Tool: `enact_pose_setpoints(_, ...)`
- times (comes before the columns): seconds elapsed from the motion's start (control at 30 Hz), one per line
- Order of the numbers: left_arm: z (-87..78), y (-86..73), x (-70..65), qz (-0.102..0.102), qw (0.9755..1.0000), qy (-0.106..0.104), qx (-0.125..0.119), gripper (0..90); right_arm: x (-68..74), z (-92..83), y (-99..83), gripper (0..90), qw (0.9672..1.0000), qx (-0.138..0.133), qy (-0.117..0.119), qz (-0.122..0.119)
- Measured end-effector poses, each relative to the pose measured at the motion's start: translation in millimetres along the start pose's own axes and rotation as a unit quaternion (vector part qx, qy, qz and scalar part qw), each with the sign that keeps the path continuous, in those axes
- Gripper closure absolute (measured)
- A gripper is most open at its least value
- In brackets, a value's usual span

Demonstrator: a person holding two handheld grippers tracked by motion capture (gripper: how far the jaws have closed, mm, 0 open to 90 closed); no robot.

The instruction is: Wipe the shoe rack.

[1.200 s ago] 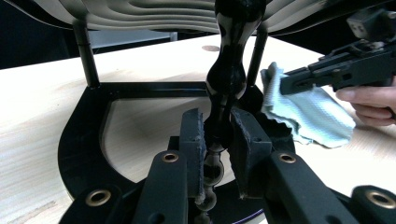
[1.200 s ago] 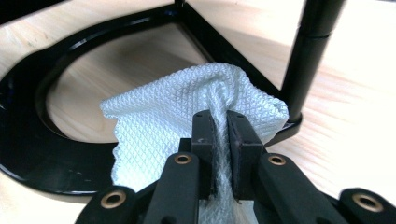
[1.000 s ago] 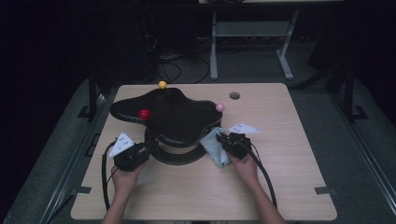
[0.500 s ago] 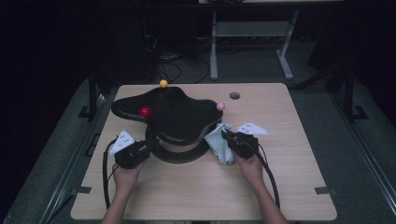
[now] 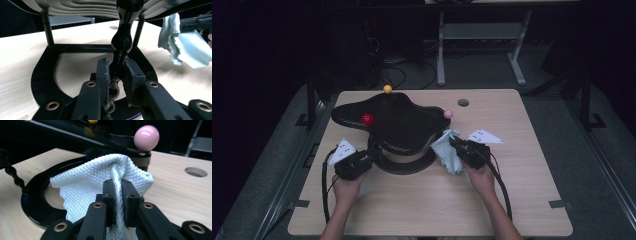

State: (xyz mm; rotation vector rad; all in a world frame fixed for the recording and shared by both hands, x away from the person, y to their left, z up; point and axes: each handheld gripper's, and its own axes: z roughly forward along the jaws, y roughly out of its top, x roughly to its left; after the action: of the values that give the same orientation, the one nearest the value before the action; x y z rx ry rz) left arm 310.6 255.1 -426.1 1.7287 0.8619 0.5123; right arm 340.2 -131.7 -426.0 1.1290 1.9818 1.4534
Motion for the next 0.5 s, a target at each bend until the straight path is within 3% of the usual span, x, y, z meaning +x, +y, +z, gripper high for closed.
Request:
enact_pose_setpoints(0.2,-0.1,0.0,1.4,-0.001,1.0000,0.002,-0.001,75.6,-8.6,0.1,11.7,82.2,0.9999,-0.010,-0.010,0.007)
enact_pose_setpoints(0.4,-0.3,-0.3,1.7,-0.002,1.0000,0.001,-0.001,75.6,-20.8,19.3,23.9,82.1,0.9996,0.001,-0.025,0.012)
enact_pose_setpoints(0.5,-0.3,-0.3,1.8,-0.002,1.0000,0.000,-0.001,75.6,-19.3,23.2,23.5,82.1,0.9996,0.001,-0.020,0.017)
